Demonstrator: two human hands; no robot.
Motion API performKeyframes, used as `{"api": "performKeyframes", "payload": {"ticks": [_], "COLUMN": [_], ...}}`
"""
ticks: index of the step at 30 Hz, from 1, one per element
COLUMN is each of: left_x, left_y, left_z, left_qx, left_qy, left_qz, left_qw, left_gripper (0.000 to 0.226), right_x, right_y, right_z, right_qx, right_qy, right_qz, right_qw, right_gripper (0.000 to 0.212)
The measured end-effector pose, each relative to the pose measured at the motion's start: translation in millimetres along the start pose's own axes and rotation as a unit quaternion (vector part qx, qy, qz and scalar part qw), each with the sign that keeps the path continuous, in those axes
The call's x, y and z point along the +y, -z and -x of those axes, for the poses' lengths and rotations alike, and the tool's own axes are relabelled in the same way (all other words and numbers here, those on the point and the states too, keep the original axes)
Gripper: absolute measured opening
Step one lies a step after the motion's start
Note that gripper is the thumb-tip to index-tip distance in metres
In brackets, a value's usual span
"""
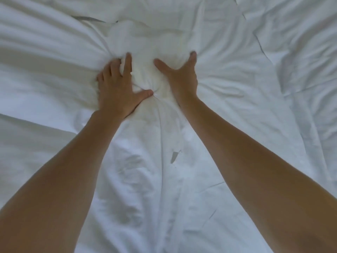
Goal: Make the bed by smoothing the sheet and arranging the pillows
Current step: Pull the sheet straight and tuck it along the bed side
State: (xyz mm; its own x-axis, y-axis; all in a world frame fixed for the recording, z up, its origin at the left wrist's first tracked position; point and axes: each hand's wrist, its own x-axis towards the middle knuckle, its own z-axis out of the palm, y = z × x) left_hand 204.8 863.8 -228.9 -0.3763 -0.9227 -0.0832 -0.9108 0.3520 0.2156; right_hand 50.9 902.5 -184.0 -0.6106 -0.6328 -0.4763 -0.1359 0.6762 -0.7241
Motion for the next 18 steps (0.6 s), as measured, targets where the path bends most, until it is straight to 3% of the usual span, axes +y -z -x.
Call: {"api": "performKeyframes", "payload": {"ticks": [2,5,9,11,14,18], "left_x": [1.0,-1.6,-8.3,-10.5,-6.5,3.6], "left_y": [5.0,20.9,51.8,82.5,149.4,234.0], "left_z": [10.5,40.9,121.4,161.0,199.4,234.5], "left_qx": [-0.038,-0.078,-0.141,-0.143,-0.052,-0.053], "left_qy": [-0.007,-0.017,0.041,0.118,0.239,0.214], "left_qz": [0.012,0.041,0.149,0.257,0.393,0.304], "left_qw": [0.999,0.996,0.978,0.949,0.886,0.927], "left_gripper": [0.1,0.091,0.091,0.089,0.082,0.091], "right_x": [-4.5,-2.4,5.2,11.7,15.8,5.4], "right_y": [-14.4,-22.8,-9.1,-4.7,3.5,22.4], "right_z": [25.2,58.9,117.2,163.1,237.3,337.2], "right_qx": [-0.057,-0.073,-0.105,-0.143,-0.155,-0.174], "right_qy": [0.019,0.03,0.035,0.055,0.123,0.243], "right_qz": [0.036,0.068,0.109,0.159,0.234,0.289], "right_qw": [0.998,0.995,0.988,0.975,0.952,0.909], "right_gripper": [0.091,0.061,0.035,0.03,0.031,0.018]}}
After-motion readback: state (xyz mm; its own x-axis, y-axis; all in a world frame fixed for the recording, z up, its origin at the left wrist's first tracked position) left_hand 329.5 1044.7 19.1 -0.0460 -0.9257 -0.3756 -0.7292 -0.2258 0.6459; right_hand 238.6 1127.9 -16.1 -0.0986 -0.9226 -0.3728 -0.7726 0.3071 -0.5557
